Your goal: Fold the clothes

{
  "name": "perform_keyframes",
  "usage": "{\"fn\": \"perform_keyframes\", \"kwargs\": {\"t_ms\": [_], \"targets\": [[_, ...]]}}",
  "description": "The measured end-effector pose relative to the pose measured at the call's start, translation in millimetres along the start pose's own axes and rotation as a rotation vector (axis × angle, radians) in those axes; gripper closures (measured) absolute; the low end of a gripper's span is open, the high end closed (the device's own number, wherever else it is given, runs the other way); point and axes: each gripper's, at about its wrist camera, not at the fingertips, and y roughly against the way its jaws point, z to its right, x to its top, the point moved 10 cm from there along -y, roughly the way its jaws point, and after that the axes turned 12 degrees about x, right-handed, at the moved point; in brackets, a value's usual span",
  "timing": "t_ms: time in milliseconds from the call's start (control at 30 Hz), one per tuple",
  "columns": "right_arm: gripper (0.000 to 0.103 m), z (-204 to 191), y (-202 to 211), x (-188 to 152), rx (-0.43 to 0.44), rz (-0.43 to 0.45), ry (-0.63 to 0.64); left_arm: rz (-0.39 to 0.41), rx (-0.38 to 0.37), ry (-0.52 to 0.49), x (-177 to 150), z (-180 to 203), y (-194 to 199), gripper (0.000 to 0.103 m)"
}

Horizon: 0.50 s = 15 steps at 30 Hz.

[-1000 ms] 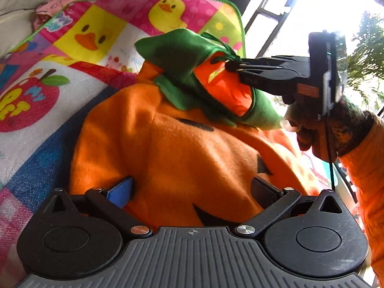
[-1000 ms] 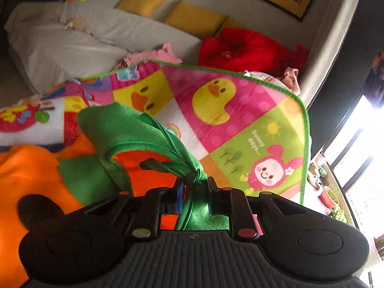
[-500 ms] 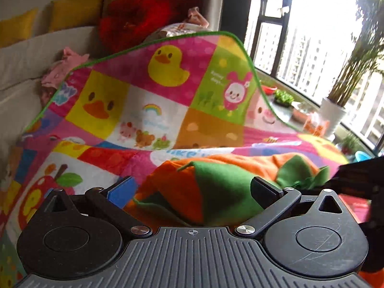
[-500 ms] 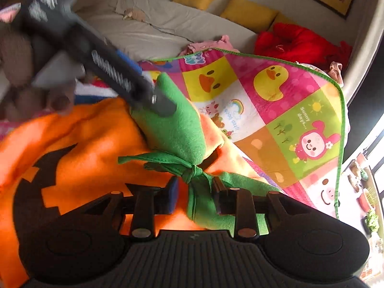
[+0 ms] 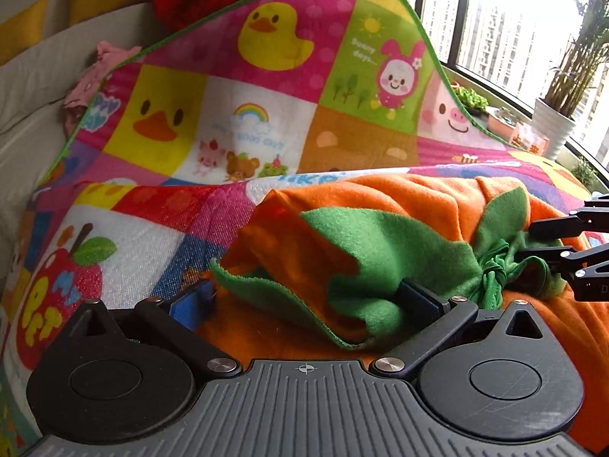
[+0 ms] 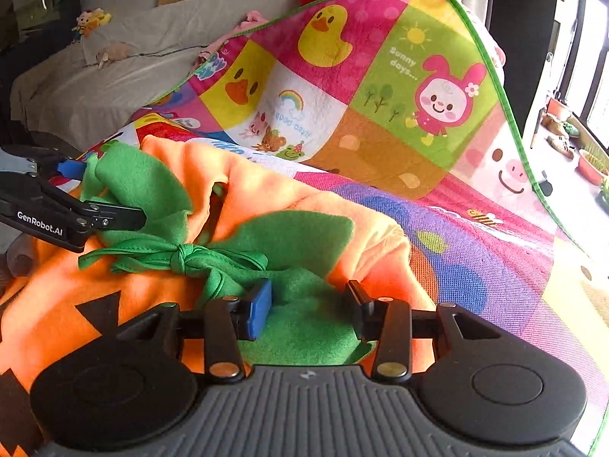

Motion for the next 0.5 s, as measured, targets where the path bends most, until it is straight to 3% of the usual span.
{"fn": "perform_keyframes", "kwargs": {"t_ms": [100,267,367,500], "targets": [[0.061,0,10,6,-0.008,0.020,0.008,-0.007,-0.010,0.006,-2,0,-3,0.000],[0.062,11,30,47,0.040,0.147,-0.093,-0.023,-0.039,0.029,-8,-2,-7,0.000],[0.065,11,15,58,0.057,0.131,-0.105,-0.027,-0.048,0.037,-8,-2,-7,0.000],[0.065,8,-26,34,0.028,0.004,-0.076,-0.018,-0.070,0.088,2,-10,8,0.000]]}}
